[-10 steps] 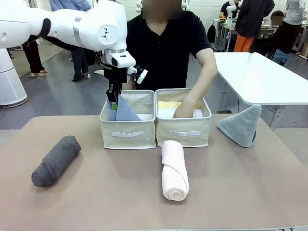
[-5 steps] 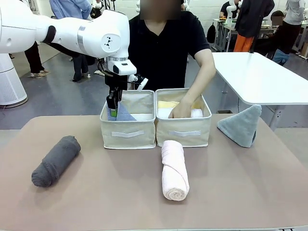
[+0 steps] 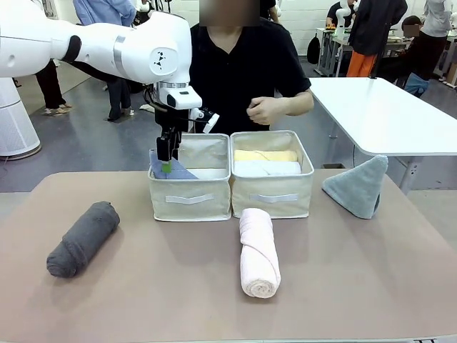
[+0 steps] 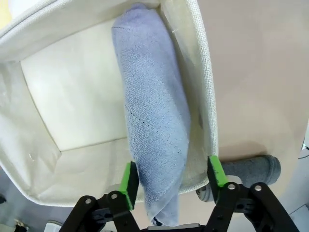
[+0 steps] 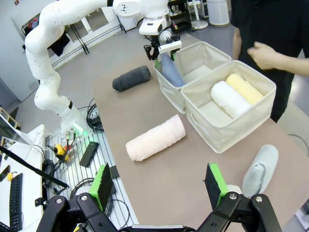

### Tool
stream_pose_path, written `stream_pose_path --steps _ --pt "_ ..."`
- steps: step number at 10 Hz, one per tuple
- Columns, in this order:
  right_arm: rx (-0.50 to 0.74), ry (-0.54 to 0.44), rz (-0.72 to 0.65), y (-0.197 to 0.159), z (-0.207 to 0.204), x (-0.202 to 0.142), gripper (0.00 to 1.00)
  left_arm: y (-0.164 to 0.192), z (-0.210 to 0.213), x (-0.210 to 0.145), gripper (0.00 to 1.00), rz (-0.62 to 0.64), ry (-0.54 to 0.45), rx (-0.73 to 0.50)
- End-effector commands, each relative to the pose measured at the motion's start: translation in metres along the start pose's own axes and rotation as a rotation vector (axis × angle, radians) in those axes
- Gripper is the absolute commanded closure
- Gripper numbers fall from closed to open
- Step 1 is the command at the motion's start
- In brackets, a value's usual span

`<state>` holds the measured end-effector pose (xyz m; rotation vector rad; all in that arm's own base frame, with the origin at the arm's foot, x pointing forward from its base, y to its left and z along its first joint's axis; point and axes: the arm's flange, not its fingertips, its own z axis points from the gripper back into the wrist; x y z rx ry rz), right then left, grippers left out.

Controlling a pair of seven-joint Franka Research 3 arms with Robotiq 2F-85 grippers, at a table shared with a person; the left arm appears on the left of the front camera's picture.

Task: Sort the towels based on their folding style.
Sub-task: Pick up one triangle-folded towel and place it in the left Fabric basket.

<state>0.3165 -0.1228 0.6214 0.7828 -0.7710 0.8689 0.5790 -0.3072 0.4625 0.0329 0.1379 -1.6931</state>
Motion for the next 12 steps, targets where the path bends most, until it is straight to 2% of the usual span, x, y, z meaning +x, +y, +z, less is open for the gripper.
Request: stream_pose_path --steps 1,5,6,7,8,12 --pt "0.011 -0.011 0.009 0.000 -0.002 0.001 0.00 -0.002 0.003 -0.005 0.00 -0.016 -0.007 0.001" --pt "0.011 -0.011 0.009 0.000 -0.002 0.001 0.00 -0.004 0.009 -0.010 0.00 -0.010 -0.018 0.001" --pt "0.011 -0.011 0.009 0.000 -0.002 0.001 0.00 -0.014 0.024 -0.024 0.00 -0.009 -0.057 0.011" --pt "0.011 -0.011 0.009 0.000 -0.002 0.001 0.00 -0.033 0.049 -0.053 0.00 -0.015 -0.159 0.009" --pt "0.011 -0.011 0.009 0.000 -0.002 0.001 0.00 -0.065 0.075 -0.099 0.00 -0.013 -0.287 0.019" --pt "0.011 -0.011 0.009 0.000 -0.002 0.001 0.00 -0.186 0.115 -0.256 0.00 0.103 -0.654 0.183"
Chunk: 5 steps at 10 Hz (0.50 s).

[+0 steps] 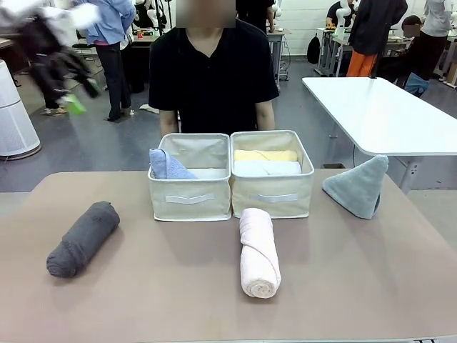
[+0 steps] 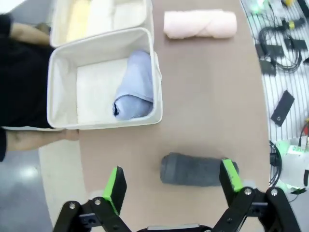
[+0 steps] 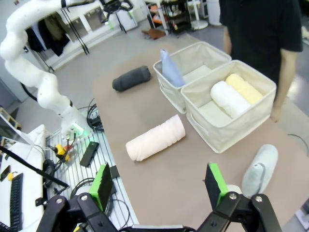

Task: Sort the towels based on their folding style.
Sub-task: Pick up one triangle-folded towel and place it in the left Fabric basket.

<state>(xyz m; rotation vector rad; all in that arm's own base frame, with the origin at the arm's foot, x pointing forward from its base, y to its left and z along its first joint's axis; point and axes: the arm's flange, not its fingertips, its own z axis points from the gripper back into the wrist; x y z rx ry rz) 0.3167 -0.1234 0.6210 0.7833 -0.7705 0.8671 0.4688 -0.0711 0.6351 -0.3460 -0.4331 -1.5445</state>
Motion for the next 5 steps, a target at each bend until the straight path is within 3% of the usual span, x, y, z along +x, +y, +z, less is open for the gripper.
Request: stream_pose_path --steps 1,3,5 --pt "0.011 -0.011 0.011 0.000 -0.002 0.001 0.00 -0.052 0.028 -0.062 0.00 0.069 -0.127 0.072" --pt "0.011 -0.011 0.011 0.000 -0.002 0.001 0.00 -0.069 0.064 -0.117 0.00 0.193 -0.247 0.139" --pt "0.011 -0.011 0.011 0.000 -0.002 0.001 0.00 -0.072 0.079 -0.152 0.00 0.230 -0.347 0.113"
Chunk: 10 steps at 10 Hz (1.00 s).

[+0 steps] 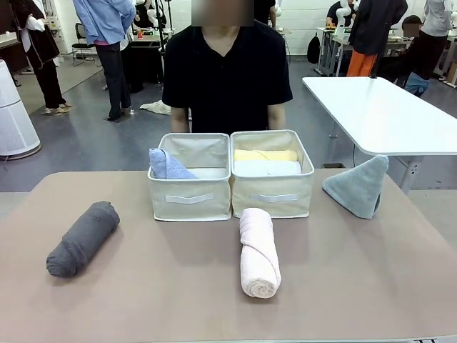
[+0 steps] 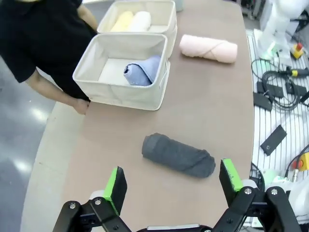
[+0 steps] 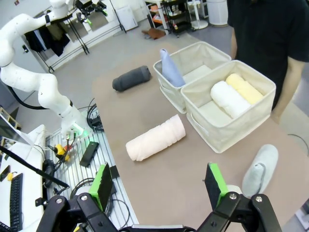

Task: Sort the towels based on their folding style.
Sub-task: Pick up one triangle-folded towel and place it in the left Fabric basket, then pick up another triangle-folded towel from the table and place it in the left Fabric basket.

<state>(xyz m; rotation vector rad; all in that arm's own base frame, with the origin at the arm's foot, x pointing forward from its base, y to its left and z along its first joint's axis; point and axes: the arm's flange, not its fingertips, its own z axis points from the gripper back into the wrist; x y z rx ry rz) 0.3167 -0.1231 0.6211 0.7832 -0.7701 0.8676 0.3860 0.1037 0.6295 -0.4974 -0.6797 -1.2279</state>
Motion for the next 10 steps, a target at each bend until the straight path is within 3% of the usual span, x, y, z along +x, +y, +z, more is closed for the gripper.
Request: stream_pose_path --steps 1,2,7,8,9,10 --pt "0.011 -0.011 0.010 0.000 -0.002 0.001 0.00 0.013 -0.005 -0.003 0.00 0.063 -0.057 -0.002" --pt "0.011 -0.011 0.010 0.000 -0.002 0.001 0.00 0.000 0.000 0.000 0.00 0.000 0.000 0.000" --pt "0.011 -0.011 0.010 0.000 -0.002 0.001 0.00 0.003 -0.002 0.000 0.00 0.010 -0.018 -0.004" --pt "0.011 -0.011 0.010 0.000 -0.002 0.001 0.00 0.026 0.011 -0.010 0.00 0.019 -0.190 -0.115" --pt "0.011 -0.011 0.010 0.000 -0.002 0.001 0.00 0.054 0.014 -0.028 0.00 0.026 -0.264 -0.169" --pt "0.011 -0.011 0.010 0.000 -0.002 0.001 0.00 0.059 0.008 -0.044 0.00 0.019 -0.309 -0.200"
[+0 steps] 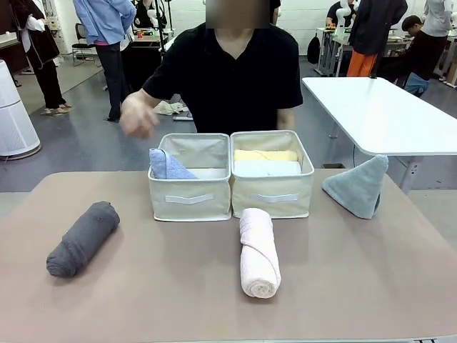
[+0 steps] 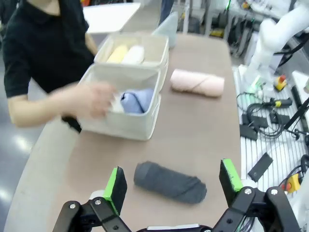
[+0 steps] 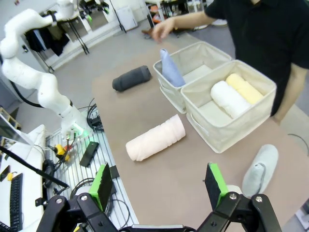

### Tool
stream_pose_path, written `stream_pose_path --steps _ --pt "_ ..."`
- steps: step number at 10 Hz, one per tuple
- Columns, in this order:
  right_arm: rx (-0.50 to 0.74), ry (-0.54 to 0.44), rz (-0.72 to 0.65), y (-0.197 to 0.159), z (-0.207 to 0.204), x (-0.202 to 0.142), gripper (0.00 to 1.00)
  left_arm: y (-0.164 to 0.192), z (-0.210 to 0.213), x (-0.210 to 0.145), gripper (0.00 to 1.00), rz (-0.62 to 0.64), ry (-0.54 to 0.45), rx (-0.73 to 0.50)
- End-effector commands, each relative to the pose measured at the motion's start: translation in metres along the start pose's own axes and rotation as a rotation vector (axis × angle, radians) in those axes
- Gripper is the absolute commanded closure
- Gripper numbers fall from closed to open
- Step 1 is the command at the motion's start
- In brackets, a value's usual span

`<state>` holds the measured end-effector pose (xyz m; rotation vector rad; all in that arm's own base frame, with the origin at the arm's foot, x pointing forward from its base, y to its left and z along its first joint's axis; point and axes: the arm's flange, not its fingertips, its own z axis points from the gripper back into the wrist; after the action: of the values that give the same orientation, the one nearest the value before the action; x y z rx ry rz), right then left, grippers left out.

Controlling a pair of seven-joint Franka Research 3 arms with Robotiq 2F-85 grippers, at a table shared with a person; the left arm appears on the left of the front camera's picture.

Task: Sort the towels based on their folding style.
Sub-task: Pick up another triangle-folded towel from the table and place it in the left Fabric basket.

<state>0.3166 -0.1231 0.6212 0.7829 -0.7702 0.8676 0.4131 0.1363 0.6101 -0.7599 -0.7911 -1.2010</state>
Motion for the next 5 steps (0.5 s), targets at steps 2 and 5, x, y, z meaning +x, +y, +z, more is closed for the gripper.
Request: stream_pose_path --steps 2,5 --pt "0.011 -0.011 0.010 0.000 -0.002 0.001 0.00 0.029 0.013 -0.035 0.00 -0.047 -0.084 -0.088" --pt "0.011 -0.011 0.010 0.000 -0.002 0.001 0.00 0.022 0.039 -0.055 0.00 -0.060 -0.110 0.046"
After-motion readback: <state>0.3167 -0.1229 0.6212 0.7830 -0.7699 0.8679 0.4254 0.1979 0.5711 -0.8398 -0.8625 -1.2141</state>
